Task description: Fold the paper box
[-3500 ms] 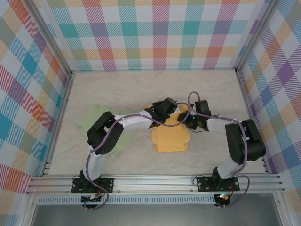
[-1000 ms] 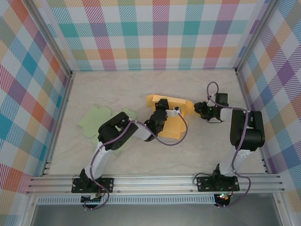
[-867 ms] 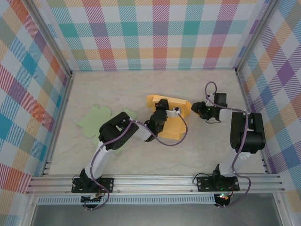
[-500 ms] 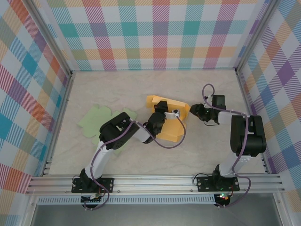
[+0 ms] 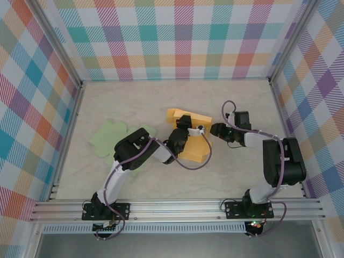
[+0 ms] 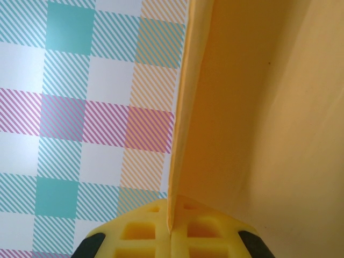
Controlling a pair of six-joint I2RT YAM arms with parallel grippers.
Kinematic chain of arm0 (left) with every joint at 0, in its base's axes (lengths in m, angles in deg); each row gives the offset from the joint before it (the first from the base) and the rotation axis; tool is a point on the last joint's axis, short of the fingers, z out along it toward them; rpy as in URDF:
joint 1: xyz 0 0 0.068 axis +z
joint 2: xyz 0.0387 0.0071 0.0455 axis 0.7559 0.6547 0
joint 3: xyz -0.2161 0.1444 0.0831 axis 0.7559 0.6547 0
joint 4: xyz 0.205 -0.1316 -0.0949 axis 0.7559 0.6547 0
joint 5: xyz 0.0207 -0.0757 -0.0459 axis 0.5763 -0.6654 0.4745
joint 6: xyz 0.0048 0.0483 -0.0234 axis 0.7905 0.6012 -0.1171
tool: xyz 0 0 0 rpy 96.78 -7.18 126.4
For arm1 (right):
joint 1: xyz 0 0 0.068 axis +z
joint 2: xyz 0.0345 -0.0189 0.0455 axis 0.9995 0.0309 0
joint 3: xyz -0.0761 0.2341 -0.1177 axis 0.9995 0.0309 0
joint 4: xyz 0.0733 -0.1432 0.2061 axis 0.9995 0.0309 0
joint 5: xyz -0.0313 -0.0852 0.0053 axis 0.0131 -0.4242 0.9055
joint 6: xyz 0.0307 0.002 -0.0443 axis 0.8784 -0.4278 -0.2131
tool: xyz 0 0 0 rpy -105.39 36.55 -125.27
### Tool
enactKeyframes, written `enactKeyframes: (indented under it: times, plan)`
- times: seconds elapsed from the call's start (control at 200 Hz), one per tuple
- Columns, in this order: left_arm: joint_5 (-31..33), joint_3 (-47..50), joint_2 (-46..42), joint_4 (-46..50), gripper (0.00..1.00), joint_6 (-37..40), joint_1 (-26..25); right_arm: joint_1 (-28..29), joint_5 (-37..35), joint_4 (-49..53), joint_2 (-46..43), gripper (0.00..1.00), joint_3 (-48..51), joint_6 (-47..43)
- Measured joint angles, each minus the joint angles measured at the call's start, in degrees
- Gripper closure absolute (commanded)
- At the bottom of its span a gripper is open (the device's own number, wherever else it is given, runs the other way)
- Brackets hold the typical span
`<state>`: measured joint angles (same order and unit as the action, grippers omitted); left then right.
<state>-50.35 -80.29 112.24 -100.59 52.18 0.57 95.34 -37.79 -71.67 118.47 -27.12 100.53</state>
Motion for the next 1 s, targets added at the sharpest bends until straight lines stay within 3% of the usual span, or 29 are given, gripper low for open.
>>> enactKeyframes:
  times: [0.54,1.005]
  plan:
    - [-0.04,0.00,0.11,-0.26,1.00,0.00,0.35,2.73,-2.38,-1.68,-7.45,0.34,5.95,-1.05]
    - [-0.90,0.28,0.09,-0.35,1.00,-0.09,0.35,3.74,-4.74,-8.68,-3.26,0.38,6.23,-1.03]
